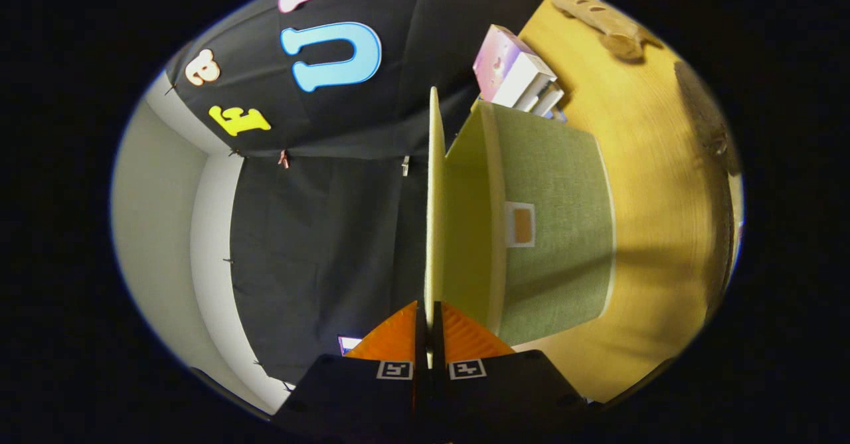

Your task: Open the storage box then place both shoes into the box .Put the left shoe in first, then the right shoe, with the right side of both shoes facing outward in a uniform manner.

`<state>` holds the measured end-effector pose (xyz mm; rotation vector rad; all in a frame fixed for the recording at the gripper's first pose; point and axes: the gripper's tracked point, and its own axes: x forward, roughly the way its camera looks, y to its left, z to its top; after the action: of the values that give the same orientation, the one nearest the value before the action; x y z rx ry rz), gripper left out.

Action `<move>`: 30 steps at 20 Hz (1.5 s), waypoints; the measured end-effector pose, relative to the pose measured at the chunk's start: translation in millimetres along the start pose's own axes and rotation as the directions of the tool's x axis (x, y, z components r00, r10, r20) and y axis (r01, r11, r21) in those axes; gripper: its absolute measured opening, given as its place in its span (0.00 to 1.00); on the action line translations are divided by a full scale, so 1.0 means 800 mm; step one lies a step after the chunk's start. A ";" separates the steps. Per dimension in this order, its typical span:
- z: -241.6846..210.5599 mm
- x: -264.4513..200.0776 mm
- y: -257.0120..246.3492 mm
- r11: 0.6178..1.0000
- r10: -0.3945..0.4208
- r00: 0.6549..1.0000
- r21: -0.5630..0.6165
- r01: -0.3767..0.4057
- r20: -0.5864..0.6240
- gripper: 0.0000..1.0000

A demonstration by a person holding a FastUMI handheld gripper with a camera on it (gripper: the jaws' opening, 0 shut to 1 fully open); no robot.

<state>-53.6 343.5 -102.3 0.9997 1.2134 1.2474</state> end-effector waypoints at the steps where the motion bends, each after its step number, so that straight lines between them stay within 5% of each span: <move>1: 0.001 0.005 0.011 1.000 -0.005 1.000 -0.013 0.005 0.003 0.05; 9: 0.000 0.078 0.136 0.978 -0.096 0.995 -0.190 0.092 -0.012 0.05; 15: -0.037 0.195 0.197 0.926 -0.207 0.978 -0.324 0.196 -0.001 0.05; 25: -0.082 0.353 0.172 0.898 -0.301 0.954 -0.338 0.282 -0.003 0.05; 29: -0.077 0.366 0.165 0.883 -0.301 0.954 -0.376 0.282 0.009 0.12; 30: -0.074 0.364 0.161 0.873 -0.309 0.951 -0.391 0.292 0.018 0.29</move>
<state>-149.7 640.0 -14.5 0.4701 1.0505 1.2026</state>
